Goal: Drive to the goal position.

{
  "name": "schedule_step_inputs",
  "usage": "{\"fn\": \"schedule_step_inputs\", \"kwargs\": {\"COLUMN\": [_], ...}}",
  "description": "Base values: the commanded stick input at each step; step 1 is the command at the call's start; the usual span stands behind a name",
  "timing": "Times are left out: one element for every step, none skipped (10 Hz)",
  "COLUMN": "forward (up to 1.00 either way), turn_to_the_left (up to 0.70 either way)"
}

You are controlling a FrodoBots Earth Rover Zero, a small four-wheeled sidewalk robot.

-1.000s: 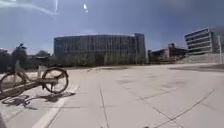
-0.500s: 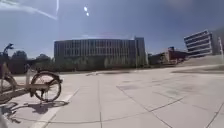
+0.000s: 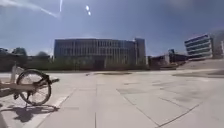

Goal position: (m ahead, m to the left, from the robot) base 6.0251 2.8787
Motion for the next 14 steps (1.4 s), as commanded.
{"fn": "schedule_step_inputs", "kwargs": {"forward": [0.7, 0.7, 0.7, 0.7, 0.7, 0.7, 0.7, 0.7, 0.7, 0.7, 0.7, 0.7, 0.7, 0.7], "turn_to_the_left": [-0.01, -0.01, -0.01, -0.01, -0.01, -0.01, -0.01, -0.01, -0.01, -0.01, -0.07, -0.22, -0.28, -0.24]}}
